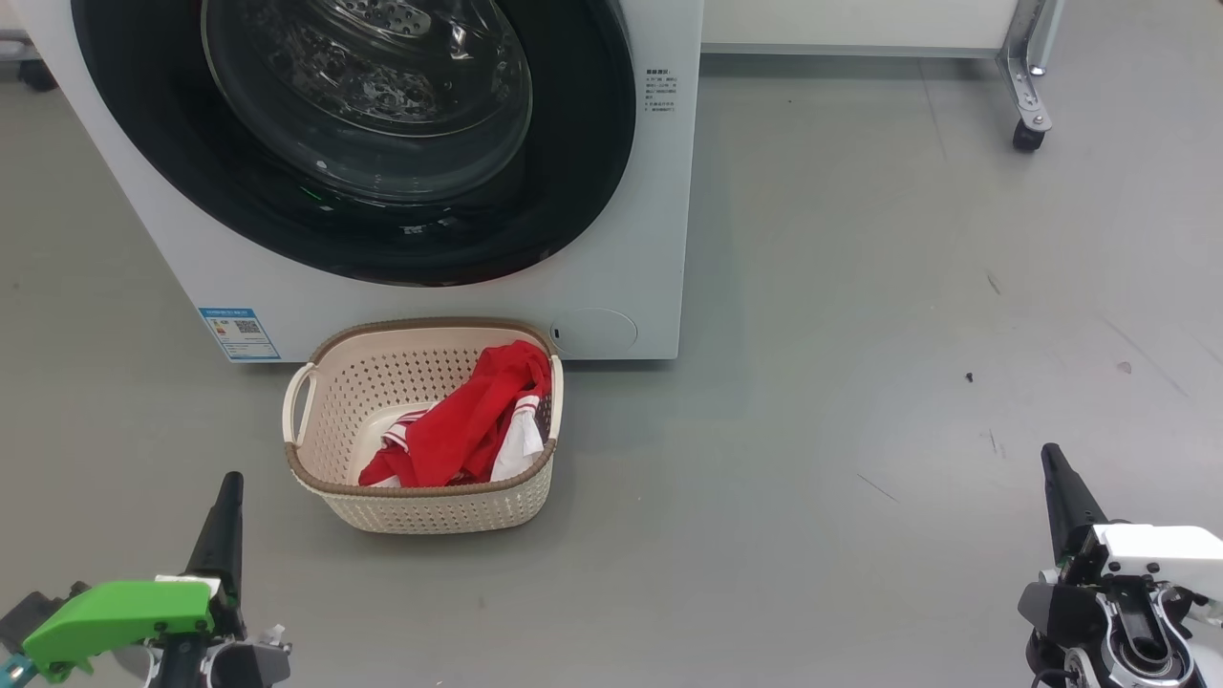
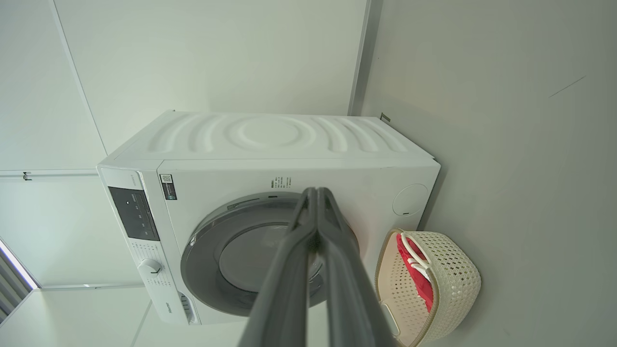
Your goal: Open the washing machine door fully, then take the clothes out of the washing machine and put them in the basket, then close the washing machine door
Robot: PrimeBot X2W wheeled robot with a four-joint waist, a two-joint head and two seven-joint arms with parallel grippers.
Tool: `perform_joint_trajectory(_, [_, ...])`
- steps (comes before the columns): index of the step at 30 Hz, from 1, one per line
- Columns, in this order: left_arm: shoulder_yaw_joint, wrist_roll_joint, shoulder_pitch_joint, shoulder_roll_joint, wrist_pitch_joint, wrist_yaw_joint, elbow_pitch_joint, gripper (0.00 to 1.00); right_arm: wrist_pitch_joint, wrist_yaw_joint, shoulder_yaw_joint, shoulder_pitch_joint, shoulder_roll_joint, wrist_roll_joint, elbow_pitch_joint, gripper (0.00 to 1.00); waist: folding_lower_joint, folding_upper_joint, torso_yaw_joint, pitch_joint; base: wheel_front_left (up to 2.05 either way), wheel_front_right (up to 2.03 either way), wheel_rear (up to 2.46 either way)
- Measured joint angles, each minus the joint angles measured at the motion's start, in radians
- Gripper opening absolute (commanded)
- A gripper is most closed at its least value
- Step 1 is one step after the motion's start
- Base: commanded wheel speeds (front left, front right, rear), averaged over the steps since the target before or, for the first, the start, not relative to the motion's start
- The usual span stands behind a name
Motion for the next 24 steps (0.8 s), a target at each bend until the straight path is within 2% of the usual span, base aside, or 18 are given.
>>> perform_joint_trajectory(24, [0.002,0.0,0.0,0.0,0.007,0.0,-0.002,0.0,0.002,0.0,-0.003,0.0,0.0,0.0,0.0,0.0,0.0,0.0,0.0,0.0,0.0,0.0,0.0])
